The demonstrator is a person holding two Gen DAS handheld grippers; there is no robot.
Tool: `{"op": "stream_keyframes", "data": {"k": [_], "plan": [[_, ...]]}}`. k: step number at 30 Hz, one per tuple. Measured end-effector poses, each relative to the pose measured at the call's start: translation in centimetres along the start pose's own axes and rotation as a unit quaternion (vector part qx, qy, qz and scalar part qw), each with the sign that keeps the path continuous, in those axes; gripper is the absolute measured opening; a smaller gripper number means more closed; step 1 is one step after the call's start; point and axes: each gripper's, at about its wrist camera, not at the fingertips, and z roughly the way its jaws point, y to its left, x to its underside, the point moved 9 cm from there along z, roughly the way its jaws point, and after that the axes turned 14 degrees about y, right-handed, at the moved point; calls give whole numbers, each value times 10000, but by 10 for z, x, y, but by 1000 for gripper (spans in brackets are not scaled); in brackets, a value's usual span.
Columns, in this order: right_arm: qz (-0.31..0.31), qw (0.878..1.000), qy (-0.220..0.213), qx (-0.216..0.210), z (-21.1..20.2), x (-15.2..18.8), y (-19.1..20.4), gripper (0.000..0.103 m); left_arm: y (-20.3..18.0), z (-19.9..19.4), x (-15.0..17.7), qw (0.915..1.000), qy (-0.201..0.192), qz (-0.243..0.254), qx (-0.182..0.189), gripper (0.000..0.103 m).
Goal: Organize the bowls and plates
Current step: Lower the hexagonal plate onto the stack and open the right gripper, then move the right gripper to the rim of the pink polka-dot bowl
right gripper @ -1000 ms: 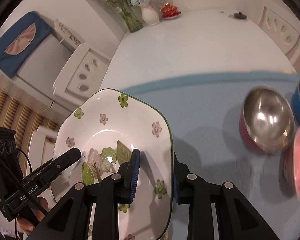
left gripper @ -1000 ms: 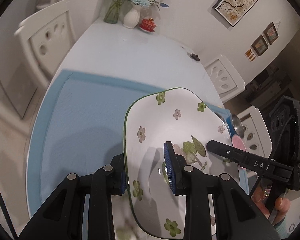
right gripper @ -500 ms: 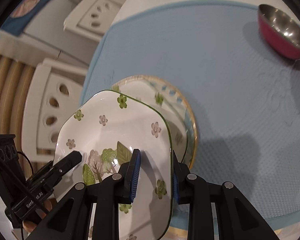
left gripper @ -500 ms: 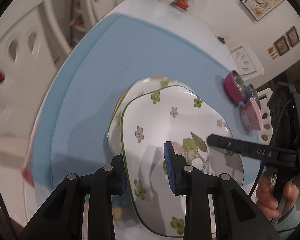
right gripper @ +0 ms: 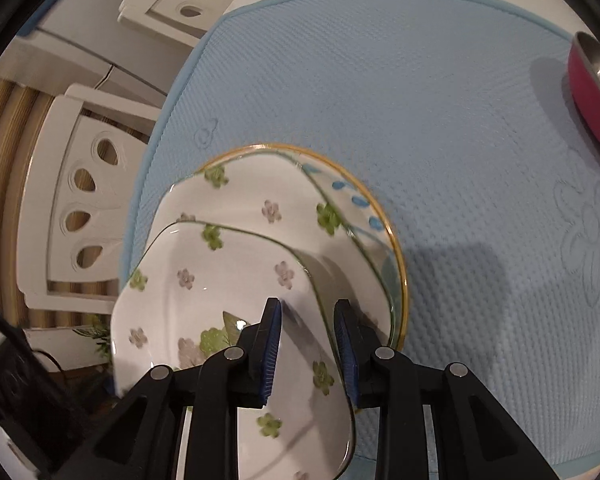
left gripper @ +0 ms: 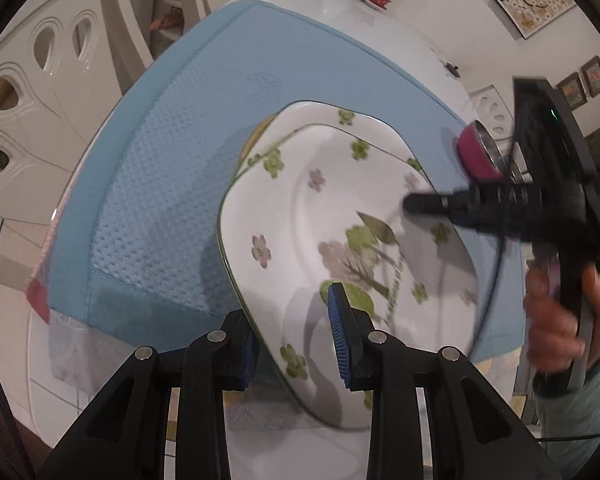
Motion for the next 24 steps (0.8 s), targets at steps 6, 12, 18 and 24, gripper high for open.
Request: {"op": "stream_keyframes", "data": {"k": [6, 12, 18, 24], "plan": [[9, 9998, -148, 110, -21, -11, -4, 27, -11, 4, 3, 9996, 182, 235, -17, 27], [246, 9987, -429, -107, -44, -12, -15, 27, -34, 9, 20, 9946, 649, 710, 400, 28], [468, 9973, -448, -335, -50, 4, -25, 27, -55, -10, 29, 9897, 548, 1243, 444, 30], [515, 9970, -341, -475, -38, 20, -25, 27, -36, -32, -2, 9941, 206, 976, 435, 30]]}}
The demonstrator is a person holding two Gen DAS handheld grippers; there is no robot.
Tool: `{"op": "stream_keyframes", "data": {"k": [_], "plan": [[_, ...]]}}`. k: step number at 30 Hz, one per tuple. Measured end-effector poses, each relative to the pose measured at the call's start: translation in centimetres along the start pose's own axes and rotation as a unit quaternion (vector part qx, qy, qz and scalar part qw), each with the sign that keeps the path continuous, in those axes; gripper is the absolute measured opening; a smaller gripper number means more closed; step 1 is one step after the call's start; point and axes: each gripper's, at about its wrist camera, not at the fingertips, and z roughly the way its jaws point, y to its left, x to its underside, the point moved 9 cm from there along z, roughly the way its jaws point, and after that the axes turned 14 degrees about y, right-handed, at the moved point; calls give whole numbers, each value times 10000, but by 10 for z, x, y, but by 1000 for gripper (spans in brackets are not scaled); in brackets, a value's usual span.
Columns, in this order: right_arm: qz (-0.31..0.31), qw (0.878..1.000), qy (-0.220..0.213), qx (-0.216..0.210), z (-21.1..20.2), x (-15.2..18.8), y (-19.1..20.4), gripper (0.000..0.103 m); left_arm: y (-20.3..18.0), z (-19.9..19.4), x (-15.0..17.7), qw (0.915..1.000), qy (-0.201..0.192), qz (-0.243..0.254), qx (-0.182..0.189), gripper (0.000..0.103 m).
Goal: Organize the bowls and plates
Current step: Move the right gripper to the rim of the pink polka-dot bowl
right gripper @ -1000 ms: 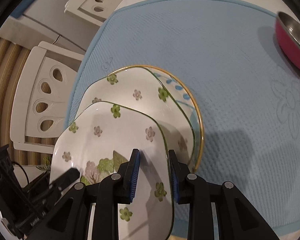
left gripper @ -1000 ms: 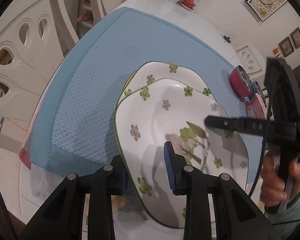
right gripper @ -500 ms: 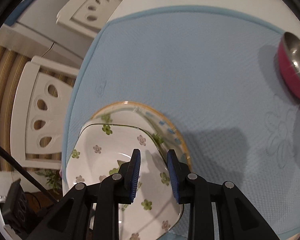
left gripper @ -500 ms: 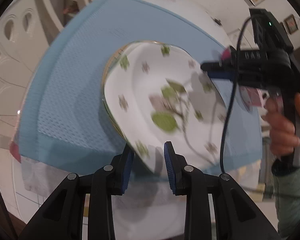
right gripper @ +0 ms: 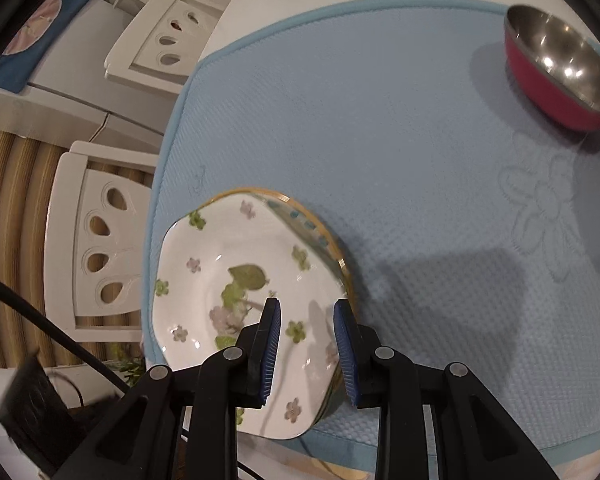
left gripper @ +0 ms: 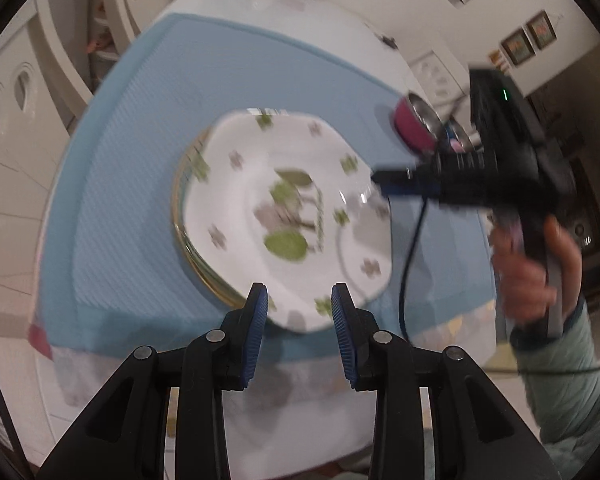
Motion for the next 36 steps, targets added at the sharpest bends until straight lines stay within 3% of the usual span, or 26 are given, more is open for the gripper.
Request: {"op": "stream_keyframes", "data": {"k": [10, 20, 24, 26, 28, 31, 34, 36], "plan": [[-174, 9998, 109, -20, 6, 8, 8, 27, 7, -22, -29, 9988, -254, 196, -360, 30], [-121, 9972, -720, -154, -63, 23, 6, 27, -16, -60, -91, 9915, -903, 854, -397, 35], [274, 9916, -1255, -176, -102, 41, -24, 27, -46, -59, -114, 9868, -1017, 1219, -306, 40], [468, 9882, -1451, -146, -117, 48, -40, 30, -68, -54, -124, 9849, -997, 1392, -263, 50], [726, 9832, -1669, -128, -135, 55, -66, 36, -90, -52, -130, 9827, -1015, 1544, -102, 76], [1179, 9716, -2042, -169, -164, 62, -109, 64, -132, -43, -139, 9796, -980, 1742, 193, 78], [1585, 9585, -2365, -156, -192, 64, -160, 67, -171, -21, -146, 9784, -886, 1841, 307, 78], [1806, 9525, -2442, 196, -203, 62, -195, 67, -196, -1, -152, 9787, -809, 1859, 315, 78]]}}
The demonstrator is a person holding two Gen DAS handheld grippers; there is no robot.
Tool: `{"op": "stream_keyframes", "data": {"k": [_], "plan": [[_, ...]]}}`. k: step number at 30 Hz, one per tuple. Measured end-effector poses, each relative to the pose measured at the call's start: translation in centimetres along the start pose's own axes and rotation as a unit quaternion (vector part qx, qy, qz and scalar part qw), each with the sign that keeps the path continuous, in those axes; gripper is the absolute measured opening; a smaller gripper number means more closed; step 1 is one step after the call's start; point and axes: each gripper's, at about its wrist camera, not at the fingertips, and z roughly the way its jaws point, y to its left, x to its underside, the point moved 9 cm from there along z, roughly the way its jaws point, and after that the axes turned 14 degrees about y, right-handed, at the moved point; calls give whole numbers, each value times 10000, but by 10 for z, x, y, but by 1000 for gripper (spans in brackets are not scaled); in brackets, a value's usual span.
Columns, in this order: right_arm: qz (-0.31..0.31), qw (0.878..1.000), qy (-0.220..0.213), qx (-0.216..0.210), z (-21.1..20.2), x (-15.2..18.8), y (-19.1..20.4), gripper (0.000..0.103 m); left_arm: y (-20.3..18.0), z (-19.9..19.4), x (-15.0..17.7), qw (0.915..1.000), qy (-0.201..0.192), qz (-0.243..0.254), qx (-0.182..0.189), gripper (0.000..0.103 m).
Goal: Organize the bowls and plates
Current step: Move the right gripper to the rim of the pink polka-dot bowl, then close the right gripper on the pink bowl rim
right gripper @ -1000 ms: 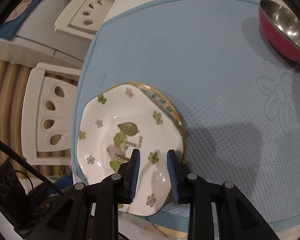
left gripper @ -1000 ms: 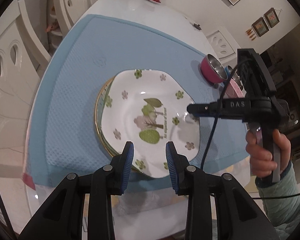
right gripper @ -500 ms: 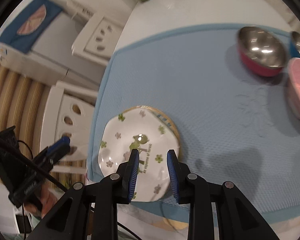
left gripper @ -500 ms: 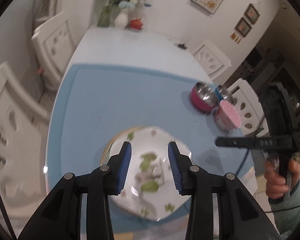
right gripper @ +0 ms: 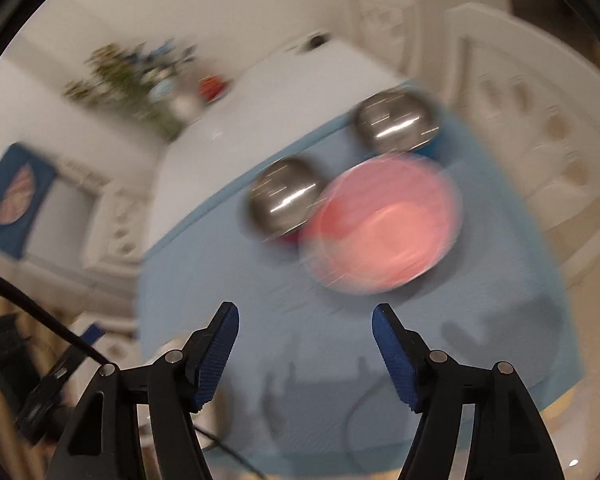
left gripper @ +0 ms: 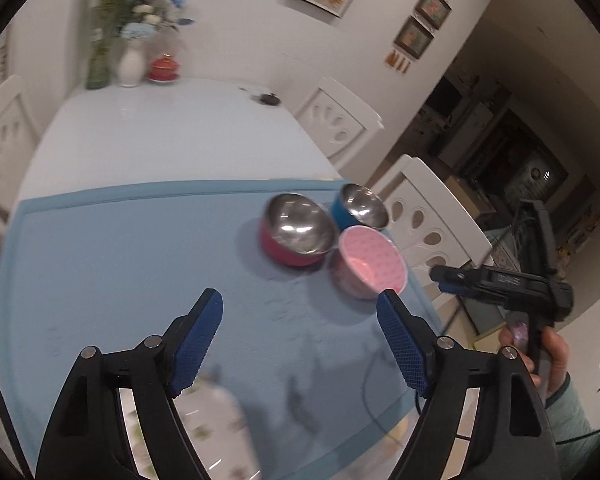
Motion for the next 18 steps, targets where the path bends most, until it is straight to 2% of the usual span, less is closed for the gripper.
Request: {"op": "stream_keyframes", "data": {"k": [2, 4, 8, 9, 10, 14, 18], "plan": [[44, 9992, -76, 403, 1, -23, -33, 67, -16, 25, -9, 9998, 124, -148, 33, 78], [42, 9983, -63, 585, 4, -43, -57, 67, -31, 54, -13, 9994, 209, -275, 49, 77], [-1, 9979, 267, 582, 28, -75, -102, 66, -51, 118, -17, 9970, 469, -620, 5, 72], [-76, 9979, 347, 546, 37, -78, -106, 66, -51, 130, -17, 9962, 502, -717, 6, 63], [-163, 9975, 423, 542, 45, -81, -110, 61, -52, 141, -16, 9953, 537, -806, 0, 55], [-462, 9952, 732, 457, 73, -85, -119, 37, -54, 182, -17, 9915, 556, -1170, -117, 51], [-677, 9944, 746, 324, 81, -92, -124, 31, -50, 205, -14, 9876, 557, -1465, -86, 34]]}}
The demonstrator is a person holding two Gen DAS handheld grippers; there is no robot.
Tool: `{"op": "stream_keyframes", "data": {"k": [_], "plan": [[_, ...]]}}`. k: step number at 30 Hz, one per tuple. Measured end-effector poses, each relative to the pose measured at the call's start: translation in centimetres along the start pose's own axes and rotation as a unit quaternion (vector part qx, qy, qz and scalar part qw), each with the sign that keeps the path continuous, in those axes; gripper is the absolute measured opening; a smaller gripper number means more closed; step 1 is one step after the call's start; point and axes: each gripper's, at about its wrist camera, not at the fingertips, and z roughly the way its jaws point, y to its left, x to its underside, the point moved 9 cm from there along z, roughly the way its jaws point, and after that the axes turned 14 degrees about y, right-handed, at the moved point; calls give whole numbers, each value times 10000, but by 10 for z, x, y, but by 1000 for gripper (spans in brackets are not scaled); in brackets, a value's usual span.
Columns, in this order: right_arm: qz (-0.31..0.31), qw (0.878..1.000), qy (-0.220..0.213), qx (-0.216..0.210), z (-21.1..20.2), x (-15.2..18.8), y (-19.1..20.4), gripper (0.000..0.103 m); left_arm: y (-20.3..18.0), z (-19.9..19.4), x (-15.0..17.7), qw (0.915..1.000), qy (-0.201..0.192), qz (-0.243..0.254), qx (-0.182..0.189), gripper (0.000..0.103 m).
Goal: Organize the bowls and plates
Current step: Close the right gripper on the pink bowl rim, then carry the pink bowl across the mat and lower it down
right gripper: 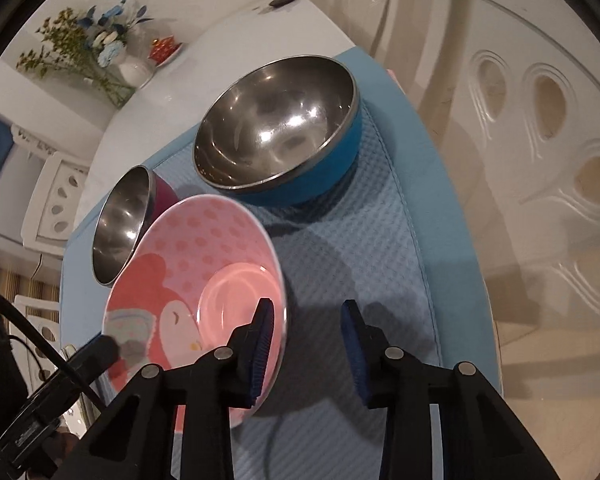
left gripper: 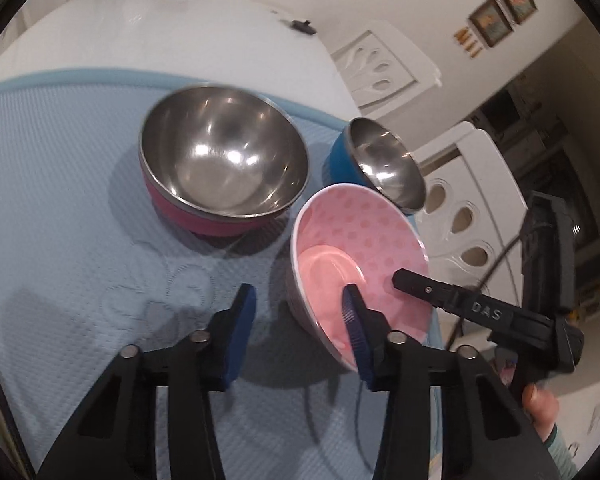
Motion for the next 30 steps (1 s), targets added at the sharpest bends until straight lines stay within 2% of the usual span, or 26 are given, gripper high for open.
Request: {"op": "stream_keyframes", "data": {"k": [4, 8, 12, 23, 27, 30], "plan": [[-296, 9995, 16, -116, 6, -2, 4, 19, -3, 11, 0, 9999, -35, -58, 116, 19], [-581, 9982, 90, -74, 15, 0, 18, 8, -7, 12, 0, 9999, -138, 27, -69, 18], [-751, 9970, 90, 149, 19, 2, 21, 8, -10, 9, 1, 9998, -174, 18, -111, 18], [-799, 9968, -18, 93, -17, 24, 37, 9, -24, -27, 24, 9993, -370, -42, -16, 18], [-965, 9953, -18, 120, -33, 41, 50, 9, -27, -48, 37, 9988, -464, -100, 136, 18], [-1029, 9946, 83, 39, -39, 59, 53, 9, -28, -60, 50, 9986, -520, -54, 104, 18]]}}
